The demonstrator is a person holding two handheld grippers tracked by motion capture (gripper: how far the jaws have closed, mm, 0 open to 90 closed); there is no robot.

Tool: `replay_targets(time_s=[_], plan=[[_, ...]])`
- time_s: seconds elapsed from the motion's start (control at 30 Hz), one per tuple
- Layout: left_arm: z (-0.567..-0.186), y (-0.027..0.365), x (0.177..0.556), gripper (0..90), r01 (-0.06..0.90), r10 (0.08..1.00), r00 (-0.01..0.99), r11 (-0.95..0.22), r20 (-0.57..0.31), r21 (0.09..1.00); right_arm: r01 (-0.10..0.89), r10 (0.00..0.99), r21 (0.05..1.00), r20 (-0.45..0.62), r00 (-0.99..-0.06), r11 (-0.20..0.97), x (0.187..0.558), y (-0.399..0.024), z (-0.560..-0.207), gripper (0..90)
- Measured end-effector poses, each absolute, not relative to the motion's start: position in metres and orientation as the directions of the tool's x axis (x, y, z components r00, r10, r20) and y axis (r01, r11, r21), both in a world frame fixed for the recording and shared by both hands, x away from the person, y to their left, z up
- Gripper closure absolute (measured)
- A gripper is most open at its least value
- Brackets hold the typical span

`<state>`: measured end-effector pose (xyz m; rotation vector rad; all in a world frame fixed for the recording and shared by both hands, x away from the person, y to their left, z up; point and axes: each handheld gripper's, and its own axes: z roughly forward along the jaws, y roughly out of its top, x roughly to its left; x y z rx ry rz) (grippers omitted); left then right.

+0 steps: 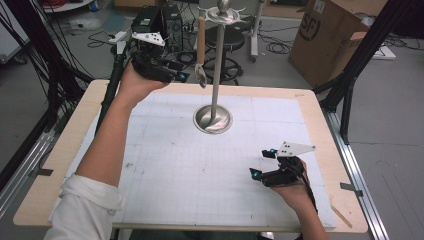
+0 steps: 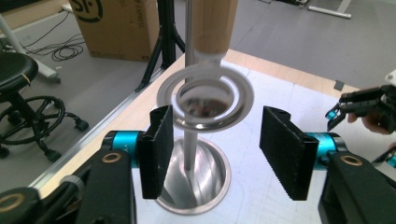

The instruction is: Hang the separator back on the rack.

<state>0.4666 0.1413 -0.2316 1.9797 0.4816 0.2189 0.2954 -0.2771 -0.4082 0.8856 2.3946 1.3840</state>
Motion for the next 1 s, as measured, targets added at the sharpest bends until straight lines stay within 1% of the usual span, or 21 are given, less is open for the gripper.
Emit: replay_targets(time_s=[0.1, 0.17, 0.33, 0.6, 0.83, 1.0], plan=[[-0.238, 0.146, 0.456, 42.1, 0.227, 0.396, 0.916, -0.372, -0.067, 0.9, 0.387, 0.608, 0.846, 0.097, -0.788, 0.366, 0.295, -0.278, -0.408, 15.0], [-0.241, 0.15, 0.451, 41.1, 0.23, 0.397, 0.916, -0.387, -0.063, 0.893, 0.387, 0.609, 0.848, 0.099, -0.787, 0.363, 0.295, -0.277, -0.409, 15.0], [-0.245, 0.158, 0.439, 38.2, 0.229, 0.403, 0.913, -0.375, -0.065, 0.898, 0.382, 0.605, 0.846, 0.092, -0.791, 0.371, 0.294, -0.276, -0.408, 15.0], [-0.253, 0.163, 0.426, 31.8, 0.216, 0.376, 0.924, -0.376, -0.064, 0.901, 0.377, 0.609, 0.854, 0.093, -0.788, 0.358, 0.292, -0.278, -0.405, 15.0], [-0.261, 0.171, 0.416, 24.0, 0.201, 0.369, 0.928, -0.394, -0.046, 0.897, 0.374, 0.607, 0.856, 0.092, -0.789, 0.357, 0.294, -0.277, -0.405, 15.0], [-0.264, 0.177, 0.408, 22.9, 0.198, 0.37, 0.928, -0.373, -0.05, 0.907, 0.375, 0.608, 0.855, 0.091, -0.789, 0.359, 0.294, -0.276, -0.404, 15.0]])
